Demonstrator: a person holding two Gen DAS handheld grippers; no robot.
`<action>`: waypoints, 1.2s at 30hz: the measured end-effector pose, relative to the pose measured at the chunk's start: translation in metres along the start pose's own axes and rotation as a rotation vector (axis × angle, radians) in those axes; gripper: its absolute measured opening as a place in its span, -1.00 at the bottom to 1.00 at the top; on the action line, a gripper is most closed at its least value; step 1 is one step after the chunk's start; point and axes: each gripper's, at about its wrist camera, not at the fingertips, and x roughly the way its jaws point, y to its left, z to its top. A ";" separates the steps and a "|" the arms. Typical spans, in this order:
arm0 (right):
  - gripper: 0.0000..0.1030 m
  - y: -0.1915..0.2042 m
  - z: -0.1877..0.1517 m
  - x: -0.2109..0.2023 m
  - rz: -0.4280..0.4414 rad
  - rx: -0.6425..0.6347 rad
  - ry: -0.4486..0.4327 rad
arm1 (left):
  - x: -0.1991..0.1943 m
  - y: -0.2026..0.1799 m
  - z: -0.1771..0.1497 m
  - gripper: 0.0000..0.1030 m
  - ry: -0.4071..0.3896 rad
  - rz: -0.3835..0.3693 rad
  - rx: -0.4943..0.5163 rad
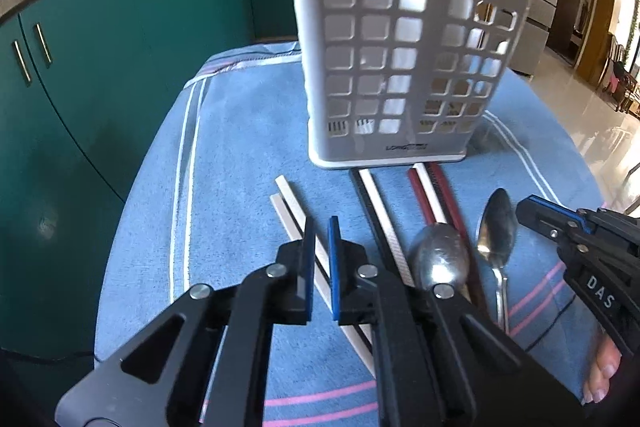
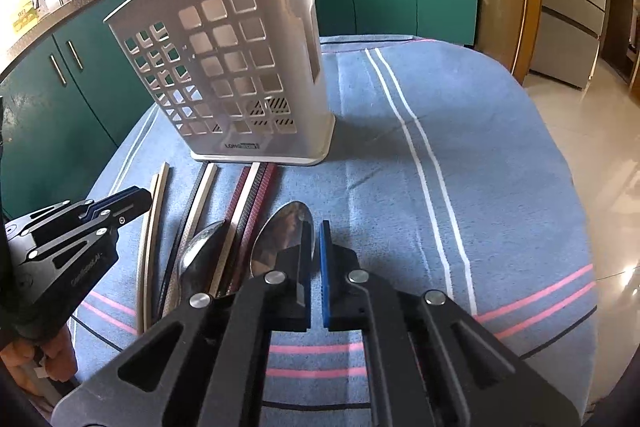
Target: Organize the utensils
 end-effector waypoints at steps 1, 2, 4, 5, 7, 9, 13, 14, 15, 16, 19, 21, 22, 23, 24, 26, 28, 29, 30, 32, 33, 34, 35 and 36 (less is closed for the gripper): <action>-0.92 0.000 0.000 -0.002 -0.001 0.002 -0.003 | -0.003 -0.001 0.000 -0.88 -0.004 -0.002 0.001; -0.92 0.001 0.000 -0.004 -0.001 0.005 -0.006 | -0.006 -0.001 -0.001 -0.88 -0.008 -0.003 0.002; -0.92 0.001 -0.002 -0.008 -0.002 0.010 -0.010 | -0.011 -0.003 -0.001 -0.88 -0.016 -0.002 0.005; -0.92 0.001 -0.002 -0.010 -0.003 0.011 -0.011 | -0.012 -0.003 -0.001 -0.88 -0.018 0.000 0.006; -0.92 0.000 -0.001 -0.010 -0.004 0.015 -0.010 | -0.014 -0.003 -0.001 -0.88 -0.022 0.004 0.009; -0.92 -0.001 -0.001 -0.010 -0.006 0.018 -0.010 | -0.016 -0.003 0.000 -0.88 -0.024 0.007 0.009; -0.92 -0.003 -0.001 -0.011 -0.007 0.017 -0.012 | -0.017 -0.005 0.000 -0.88 -0.024 0.014 0.010; -0.92 -0.004 -0.001 -0.011 -0.007 0.016 -0.011 | -0.016 -0.005 0.001 -0.88 -0.023 0.018 0.011; -0.92 -0.004 -0.001 -0.010 -0.008 0.016 -0.011 | -0.016 -0.006 0.001 -0.88 -0.021 0.021 0.010; -0.92 -0.004 -0.001 -0.009 -0.008 0.016 -0.009 | -0.015 -0.006 0.001 -0.88 -0.019 0.023 0.009; -0.73 -0.005 -0.001 -0.005 -0.007 0.017 0.001 | -0.007 -0.002 0.005 -0.85 -0.012 0.028 0.005; -0.50 -0.006 0.000 -0.004 -0.013 0.020 -0.004 | -0.003 -0.001 0.006 -0.66 -0.004 0.033 -0.003; -0.38 -0.007 0.000 -0.003 -0.014 0.021 -0.005 | 0.001 0.001 0.006 -0.58 0.001 0.037 -0.008; -0.30 -0.007 0.001 -0.002 -0.014 0.023 -0.008 | 0.004 0.004 0.007 -0.42 0.006 0.041 -0.013; -0.27 -0.008 0.002 -0.001 -0.014 0.023 -0.008 | 0.007 0.006 0.008 -0.29 0.012 0.046 -0.022; -0.13 -0.009 0.005 0.002 -0.008 0.028 -0.007 | 0.019 0.016 0.009 -0.20 0.041 0.057 -0.051; -0.11 -0.009 0.007 0.005 -0.001 0.029 -0.005 | 0.029 0.024 0.010 -0.16 0.070 0.039 -0.082; -0.11 -0.008 0.009 0.008 -0.001 0.028 0.001 | 0.031 0.026 0.010 -0.15 0.065 0.034 -0.087; -0.11 -0.007 0.009 0.010 -0.001 0.027 0.005 | 0.032 0.025 0.010 -0.15 0.065 0.042 -0.078; -0.11 -0.005 0.010 0.014 -0.001 0.023 0.015 | 0.035 0.024 0.011 -0.23 0.065 0.039 -0.065; -0.11 -0.004 0.010 0.014 -0.004 0.020 0.016 | 0.035 0.025 0.011 -0.40 0.063 0.034 -0.061; -0.11 -0.003 0.010 0.014 -0.004 0.019 0.014 | 0.035 0.025 0.011 -0.53 0.062 0.032 -0.057; -0.11 -0.003 0.010 0.012 -0.005 0.017 0.010 | 0.035 0.026 0.011 -0.56 0.063 0.034 -0.053; -0.11 -0.002 0.010 0.009 -0.005 0.016 0.003 | 0.035 0.027 0.011 -0.57 0.062 0.030 -0.050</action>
